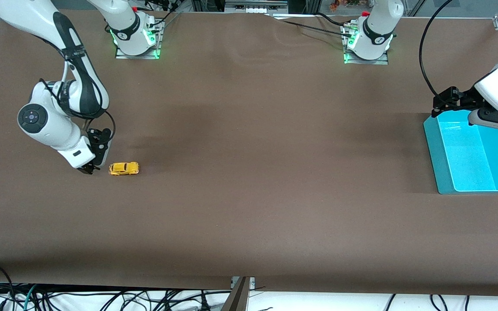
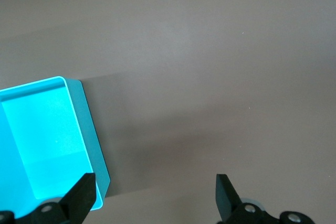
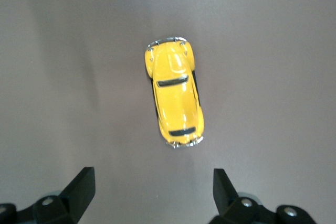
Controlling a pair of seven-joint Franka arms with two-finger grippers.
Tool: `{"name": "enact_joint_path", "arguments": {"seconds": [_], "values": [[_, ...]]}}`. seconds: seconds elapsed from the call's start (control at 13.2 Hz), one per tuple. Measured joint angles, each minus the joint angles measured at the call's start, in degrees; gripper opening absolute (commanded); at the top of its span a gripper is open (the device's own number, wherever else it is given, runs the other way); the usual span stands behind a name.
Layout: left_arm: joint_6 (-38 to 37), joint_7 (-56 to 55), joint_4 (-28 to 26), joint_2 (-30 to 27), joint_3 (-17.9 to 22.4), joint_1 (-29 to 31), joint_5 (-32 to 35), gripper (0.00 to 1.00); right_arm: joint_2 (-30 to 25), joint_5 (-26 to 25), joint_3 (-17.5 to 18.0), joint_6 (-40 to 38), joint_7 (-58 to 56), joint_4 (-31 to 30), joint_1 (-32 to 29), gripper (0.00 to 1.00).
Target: Wind and store yellow beetle car
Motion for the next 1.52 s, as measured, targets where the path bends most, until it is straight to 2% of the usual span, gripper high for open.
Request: {"name": "enact_joint_path", "arguments": {"seconds": [0.38,0.83,0.91,1.06,1.14,1.21,1.29,1.36,1.52], "values": [[0.0,0.0,0.0,0.0,0.0,0.0,0.0,1.00,1.7,0.0,1.9,6.0,-3.6,-1.1,0.2,0.99],[0.0,0.0,0.0,0.0,0.0,0.0,0.0,1.00,5.7,0.0,1.9,12.2,-7.3,-1.1,0.2,0.97],[0.0,0.0,0.0,0.0,0.0,0.0,0.0,1.00,6.1,0.0,1.9,12.5,-7.4,-1.1,0.2,0.91],[0.0,0.0,0.0,0.0,0.0,0.0,0.0,1.00,6.3,0.0,2.1,12.9,-7.8,-1.1,0.2,0.72],[0.0,0.0,0.0,0.0,0.0,0.0,0.0,1.00,6.3,0.0,2.4,12.9,-7.9,-1.1,0.2,0.59],[0.0,0.0,0.0,0.0,0.0,0.0,0.0,1.00,6.3,0.0,2.6,12.9,-7.9,-1.1,0.2,0.39],[0.0,0.0,0.0,0.0,0.0,0.0,0.0,1.00,6.3,0.0,2.8,12.9,-8.0,-1.1,0.2,0.28],[0.0,0.0,0.0,0.0,0.0,0.0,0.0,1.00,6.3,0.0,2.8,12.9,-8.0,-1.1,0.2,0.24],[0.0,0.0,0.0,0.0,0.0,0.0,0.0,1.00,6.3,0.0,2.8,13.0,-8.0,-1.0,0.2,0.23]]}}
